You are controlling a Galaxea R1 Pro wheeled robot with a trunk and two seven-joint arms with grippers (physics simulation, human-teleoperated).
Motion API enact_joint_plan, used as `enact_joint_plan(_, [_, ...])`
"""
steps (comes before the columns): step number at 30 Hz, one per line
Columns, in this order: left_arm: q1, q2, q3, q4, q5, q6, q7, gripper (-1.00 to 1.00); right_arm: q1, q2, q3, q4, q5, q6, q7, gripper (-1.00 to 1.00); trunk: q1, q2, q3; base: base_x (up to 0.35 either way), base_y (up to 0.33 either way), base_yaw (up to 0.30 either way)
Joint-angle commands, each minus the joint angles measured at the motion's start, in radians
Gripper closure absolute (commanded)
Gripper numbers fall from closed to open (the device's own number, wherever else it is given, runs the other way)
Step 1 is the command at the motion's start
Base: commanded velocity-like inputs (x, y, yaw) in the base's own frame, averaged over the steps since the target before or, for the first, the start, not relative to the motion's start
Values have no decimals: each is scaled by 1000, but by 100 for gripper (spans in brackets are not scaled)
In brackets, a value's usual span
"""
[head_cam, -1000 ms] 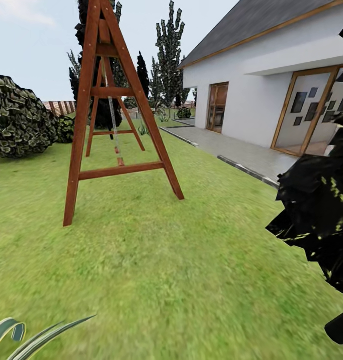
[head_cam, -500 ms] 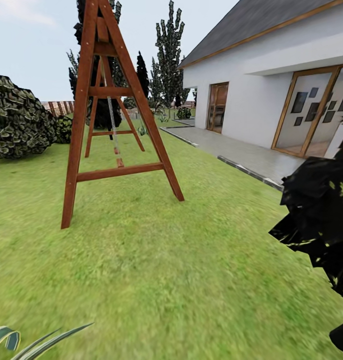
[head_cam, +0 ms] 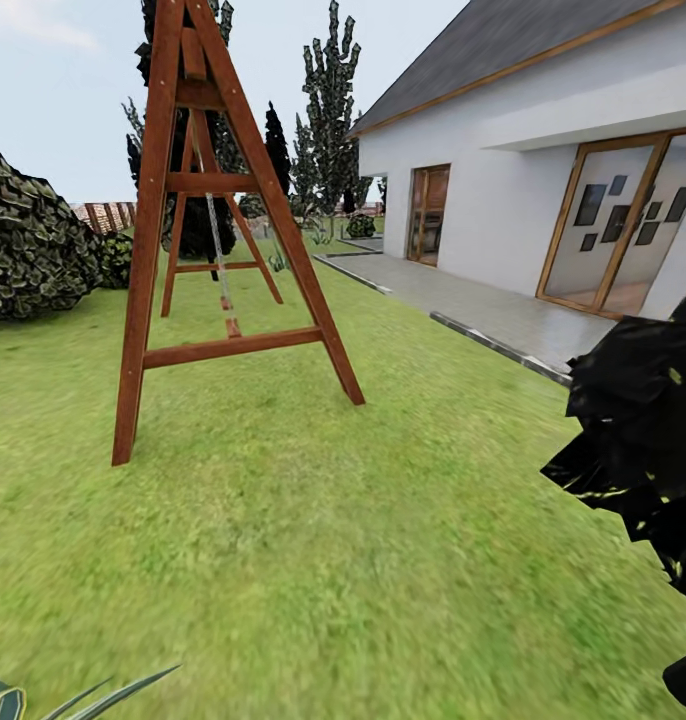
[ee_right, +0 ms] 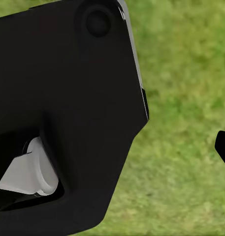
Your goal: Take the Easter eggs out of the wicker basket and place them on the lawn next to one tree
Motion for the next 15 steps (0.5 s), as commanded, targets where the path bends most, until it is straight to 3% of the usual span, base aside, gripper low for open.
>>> enact_joint_plan(1, [-1,0,-5,1,-1,-3,1,-100,0,0,-3,0,0,-3,0,-100,1,-2,-2,111,68,-4])
enact_joint_plan(15, [-1,0,-5,1,-1,-3,1,-100,0,0,-3,0,-1,-3,0,-100,1,-2,-2,129,38,-1])
